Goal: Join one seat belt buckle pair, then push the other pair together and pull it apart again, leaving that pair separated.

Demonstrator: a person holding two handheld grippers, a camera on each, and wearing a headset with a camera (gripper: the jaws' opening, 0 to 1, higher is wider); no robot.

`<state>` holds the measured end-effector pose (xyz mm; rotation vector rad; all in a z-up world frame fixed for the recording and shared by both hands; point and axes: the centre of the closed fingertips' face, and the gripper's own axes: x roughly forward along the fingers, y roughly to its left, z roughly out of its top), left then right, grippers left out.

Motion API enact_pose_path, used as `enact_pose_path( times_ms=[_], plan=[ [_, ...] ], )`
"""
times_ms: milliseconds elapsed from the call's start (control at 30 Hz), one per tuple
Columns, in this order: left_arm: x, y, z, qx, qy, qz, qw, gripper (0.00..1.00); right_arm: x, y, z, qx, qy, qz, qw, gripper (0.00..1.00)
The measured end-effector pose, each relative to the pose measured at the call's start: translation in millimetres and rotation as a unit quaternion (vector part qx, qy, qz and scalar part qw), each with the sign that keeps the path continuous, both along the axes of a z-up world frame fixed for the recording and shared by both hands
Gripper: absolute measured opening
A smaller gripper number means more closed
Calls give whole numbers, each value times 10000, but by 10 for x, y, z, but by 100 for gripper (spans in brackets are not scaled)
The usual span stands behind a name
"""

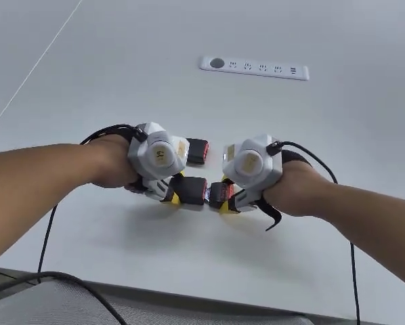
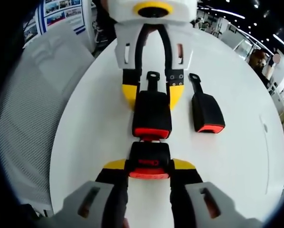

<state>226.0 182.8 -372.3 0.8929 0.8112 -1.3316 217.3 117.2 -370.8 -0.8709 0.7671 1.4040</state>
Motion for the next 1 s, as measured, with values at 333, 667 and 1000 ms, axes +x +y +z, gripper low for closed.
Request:
enact_pose_path(
  times_ms=[333,667,1000],
  plan=[
    [-1,8,-4,18,16,-13,10000,32,10,5,-18,119,107,-198,9997,33],
    [7,16,-12,27,-2,-36,10000,32,16,6,-21,81,141,-256,9995,33],
    [-1,13,-7,126,39,10,9999,32,20,6,-22,35,197,-432,9989,34]
  ],
)
